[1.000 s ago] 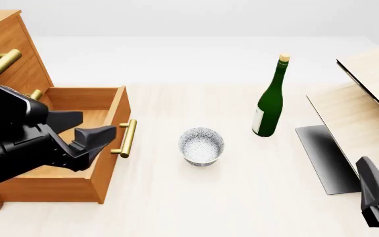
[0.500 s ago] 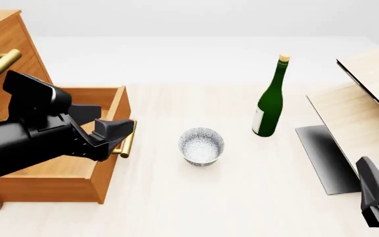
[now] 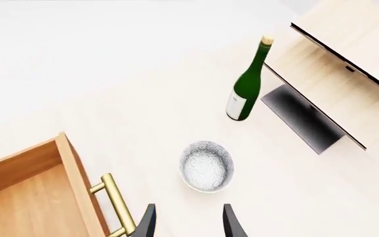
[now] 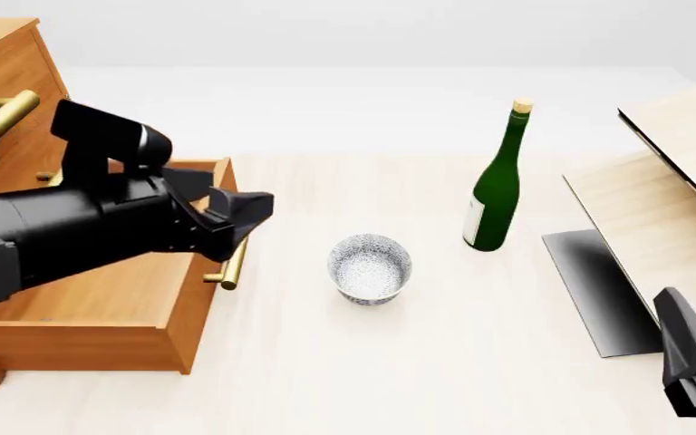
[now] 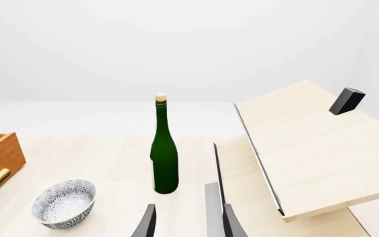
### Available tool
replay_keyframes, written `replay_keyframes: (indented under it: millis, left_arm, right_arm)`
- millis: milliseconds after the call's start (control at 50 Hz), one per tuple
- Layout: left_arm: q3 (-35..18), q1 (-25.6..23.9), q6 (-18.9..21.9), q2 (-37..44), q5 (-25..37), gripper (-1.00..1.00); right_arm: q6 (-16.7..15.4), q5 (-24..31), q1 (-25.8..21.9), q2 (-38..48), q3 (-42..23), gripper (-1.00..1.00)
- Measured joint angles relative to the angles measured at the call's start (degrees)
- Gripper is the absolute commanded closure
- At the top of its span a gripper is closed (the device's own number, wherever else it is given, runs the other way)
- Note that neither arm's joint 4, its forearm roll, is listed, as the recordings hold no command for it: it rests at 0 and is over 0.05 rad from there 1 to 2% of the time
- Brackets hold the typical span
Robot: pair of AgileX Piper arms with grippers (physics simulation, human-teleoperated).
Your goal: Put the bowl in the bottom drawer of the cabinet and close it.
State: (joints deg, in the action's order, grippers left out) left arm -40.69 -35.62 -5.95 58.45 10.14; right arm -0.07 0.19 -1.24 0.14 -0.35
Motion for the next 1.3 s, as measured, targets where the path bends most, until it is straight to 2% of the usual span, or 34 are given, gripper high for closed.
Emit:
replay_keyframes:
  millis: [260,600,1300]
  left_arm:
    - [-3.1,0.6,-0.4,3.4,-1.2,-1.0]
    - [-7.2,-0.2,-2.9,8.7,-2.2,-1.0]
    - [-12.0,0.2,-4.2,16.2,-2.8,-1.0]
  right_arm:
    - [0.0,0.0,0.0,0.0,0.0,-1.0]
    - [0.0,0.0,0.0,0.0,0.0,-1.0]
    - [0.0,0.0,0.0,0.0,0.0,-1.0]
